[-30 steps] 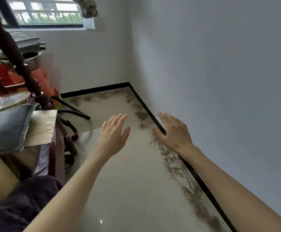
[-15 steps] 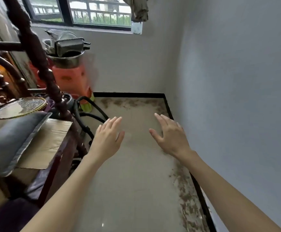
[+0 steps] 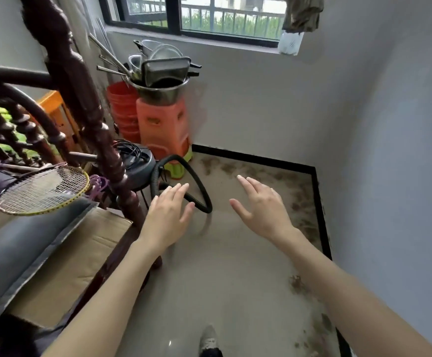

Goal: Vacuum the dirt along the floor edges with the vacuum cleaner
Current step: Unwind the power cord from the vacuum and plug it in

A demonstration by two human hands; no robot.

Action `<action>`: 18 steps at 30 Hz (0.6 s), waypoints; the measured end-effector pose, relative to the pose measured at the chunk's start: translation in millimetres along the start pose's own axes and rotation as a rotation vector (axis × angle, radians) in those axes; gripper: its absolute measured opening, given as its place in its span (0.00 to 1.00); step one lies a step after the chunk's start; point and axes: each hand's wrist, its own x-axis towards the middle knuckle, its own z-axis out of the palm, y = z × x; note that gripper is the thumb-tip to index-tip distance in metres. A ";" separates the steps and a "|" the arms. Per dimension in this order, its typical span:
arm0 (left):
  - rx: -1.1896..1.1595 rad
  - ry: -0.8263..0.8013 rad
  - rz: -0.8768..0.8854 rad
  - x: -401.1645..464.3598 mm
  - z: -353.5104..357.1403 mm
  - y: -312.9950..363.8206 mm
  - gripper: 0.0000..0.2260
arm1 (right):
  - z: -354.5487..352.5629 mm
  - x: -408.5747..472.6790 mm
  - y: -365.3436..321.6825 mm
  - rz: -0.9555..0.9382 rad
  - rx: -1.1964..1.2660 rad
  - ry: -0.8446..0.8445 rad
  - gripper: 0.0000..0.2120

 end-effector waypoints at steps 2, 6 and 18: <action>0.000 0.015 -0.034 40.3 1.0 -13.9 0.24 | 5.8 46.8 1.8 -0.027 0.007 -0.027 0.30; 0.016 0.030 -0.079 112.9 3.7 -31.8 0.24 | 13.3 128.4 9.7 -0.085 0.015 -0.042 0.30; 0.033 -0.025 -0.378 279.3 45.7 -102.2 0.24 | 63.9 364.1 32.4 -0.281 0.038 -0.196 0.30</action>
